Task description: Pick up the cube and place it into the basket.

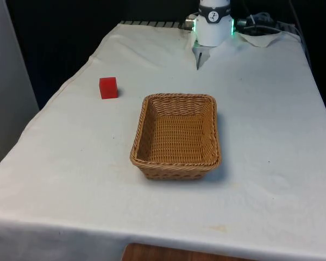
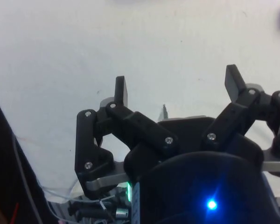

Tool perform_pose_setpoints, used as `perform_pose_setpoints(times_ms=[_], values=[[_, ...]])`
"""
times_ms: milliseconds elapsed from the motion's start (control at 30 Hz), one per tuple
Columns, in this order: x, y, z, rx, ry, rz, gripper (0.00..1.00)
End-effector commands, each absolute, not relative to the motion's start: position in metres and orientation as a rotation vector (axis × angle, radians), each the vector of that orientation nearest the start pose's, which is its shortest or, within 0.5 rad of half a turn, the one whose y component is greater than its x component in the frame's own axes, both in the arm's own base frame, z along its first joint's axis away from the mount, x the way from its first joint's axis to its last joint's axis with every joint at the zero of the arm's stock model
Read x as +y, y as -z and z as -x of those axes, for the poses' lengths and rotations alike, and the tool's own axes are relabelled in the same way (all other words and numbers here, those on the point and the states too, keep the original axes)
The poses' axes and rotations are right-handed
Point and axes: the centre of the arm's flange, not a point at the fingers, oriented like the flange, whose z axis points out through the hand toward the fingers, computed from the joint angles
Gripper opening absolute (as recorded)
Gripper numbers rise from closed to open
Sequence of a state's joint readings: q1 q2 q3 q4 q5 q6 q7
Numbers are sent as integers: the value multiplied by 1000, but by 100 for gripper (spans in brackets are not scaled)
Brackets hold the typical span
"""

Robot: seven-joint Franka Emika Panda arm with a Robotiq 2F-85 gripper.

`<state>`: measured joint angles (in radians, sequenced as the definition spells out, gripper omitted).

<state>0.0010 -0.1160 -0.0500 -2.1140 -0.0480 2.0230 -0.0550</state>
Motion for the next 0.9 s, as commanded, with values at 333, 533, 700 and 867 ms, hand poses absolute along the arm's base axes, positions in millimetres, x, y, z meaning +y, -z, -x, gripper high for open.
perform_pose_setpoints(times_ms=[333, 533, 700, 867], values=[[-53, -455, -495, -43, 32, 3207, 100], [-62, -452, -488, -38, 6, 3210, 100], [-79, -448, -475, -45, 21, 3228, 100], [-91, -444, -467, -45, 22, 3235, 100]])
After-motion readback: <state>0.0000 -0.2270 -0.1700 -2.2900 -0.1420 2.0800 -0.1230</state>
